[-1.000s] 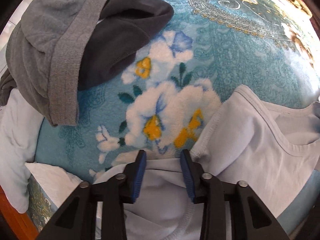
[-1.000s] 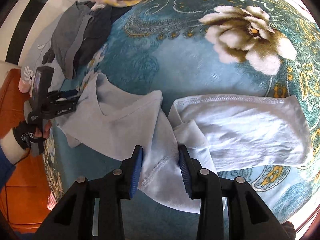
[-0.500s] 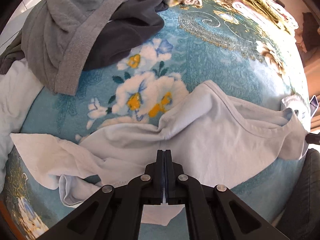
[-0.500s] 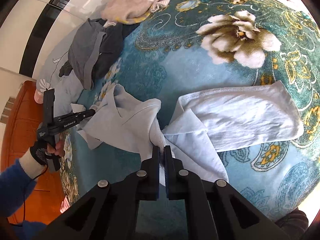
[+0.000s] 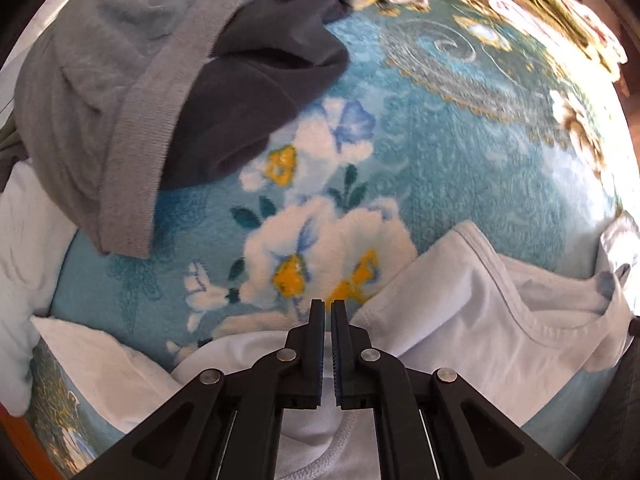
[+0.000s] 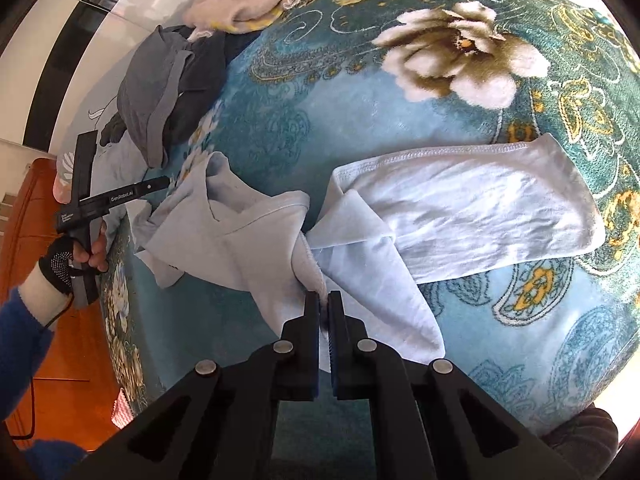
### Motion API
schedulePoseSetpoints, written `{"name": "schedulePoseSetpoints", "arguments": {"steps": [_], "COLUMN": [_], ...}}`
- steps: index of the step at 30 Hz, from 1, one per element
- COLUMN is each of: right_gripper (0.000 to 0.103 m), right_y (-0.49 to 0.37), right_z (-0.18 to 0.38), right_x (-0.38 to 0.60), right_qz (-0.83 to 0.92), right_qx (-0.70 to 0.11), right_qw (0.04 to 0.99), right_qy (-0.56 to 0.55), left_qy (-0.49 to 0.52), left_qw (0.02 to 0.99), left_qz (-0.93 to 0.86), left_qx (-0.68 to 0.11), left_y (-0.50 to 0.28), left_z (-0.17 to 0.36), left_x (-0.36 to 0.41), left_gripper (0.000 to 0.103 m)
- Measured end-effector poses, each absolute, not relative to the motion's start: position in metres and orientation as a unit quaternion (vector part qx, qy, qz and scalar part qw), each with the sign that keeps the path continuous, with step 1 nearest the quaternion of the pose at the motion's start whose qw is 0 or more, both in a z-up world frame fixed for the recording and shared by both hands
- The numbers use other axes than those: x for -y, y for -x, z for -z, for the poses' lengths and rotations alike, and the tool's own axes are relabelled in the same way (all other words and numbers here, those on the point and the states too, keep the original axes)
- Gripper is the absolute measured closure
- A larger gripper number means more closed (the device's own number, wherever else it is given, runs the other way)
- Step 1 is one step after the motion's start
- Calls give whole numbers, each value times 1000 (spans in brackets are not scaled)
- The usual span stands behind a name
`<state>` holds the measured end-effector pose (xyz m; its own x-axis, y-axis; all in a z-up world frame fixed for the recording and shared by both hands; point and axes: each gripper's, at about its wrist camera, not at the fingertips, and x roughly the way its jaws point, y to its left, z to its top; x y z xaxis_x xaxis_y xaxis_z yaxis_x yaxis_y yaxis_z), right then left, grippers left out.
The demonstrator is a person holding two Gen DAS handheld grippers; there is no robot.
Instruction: Fold clothes
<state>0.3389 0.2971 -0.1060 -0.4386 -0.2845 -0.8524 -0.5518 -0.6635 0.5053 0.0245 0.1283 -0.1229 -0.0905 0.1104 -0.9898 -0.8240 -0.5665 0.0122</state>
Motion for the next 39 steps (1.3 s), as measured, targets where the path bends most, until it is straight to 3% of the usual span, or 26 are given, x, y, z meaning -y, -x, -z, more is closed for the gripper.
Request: {"name": "schedulePoseSetpoints", "arguments": {"steps": [3, 9, 13, 21, 28, 33, 35, 39], "right_gripper": [99, 99, 98, 98, 97, 93, 93, 89], "right_y": [-340, -336, -337, -327, -320, -318, -317, -316], "right_z": [106, 112, 112, 124, 132, 135, 134, 131], "right_x": [-299, -297, -299, -295, -301, -301, -300, -297], "right_qz": [-746, -739, -737, -722, -713, -713, -713, -717], "right_qx": [-405, -406, -409, -406, -400, -397, -395, -391], "right_qw": [91, 84, 84, 77, 91, 89, 88, 86], "right_qy": [520, 531, 531, 555, 569, 572, 572, 571], "left_qy": [563, 553, 552, 550, 570, 584, 586, 567], "left_qw": [369, 374, 384, 396, 397, 406, 416, 418], "left_qz": [-652, -645, -629, -593, -585, -575, -571, -590], "left_qx": [-351, -370, -391, -434, -418, -406, -397, -395], "left_y": [-45, -57, -56, -63, -54, -56, -61, -78], "left_z": [130, 135, 139, 144, 142, 139, 137, 131], "left_x": [-130, -130, -134, -153, -164, -163, -163, -160], "left_gripper": [88, 87, 79, 79, 79, 84, 96, 102]}}
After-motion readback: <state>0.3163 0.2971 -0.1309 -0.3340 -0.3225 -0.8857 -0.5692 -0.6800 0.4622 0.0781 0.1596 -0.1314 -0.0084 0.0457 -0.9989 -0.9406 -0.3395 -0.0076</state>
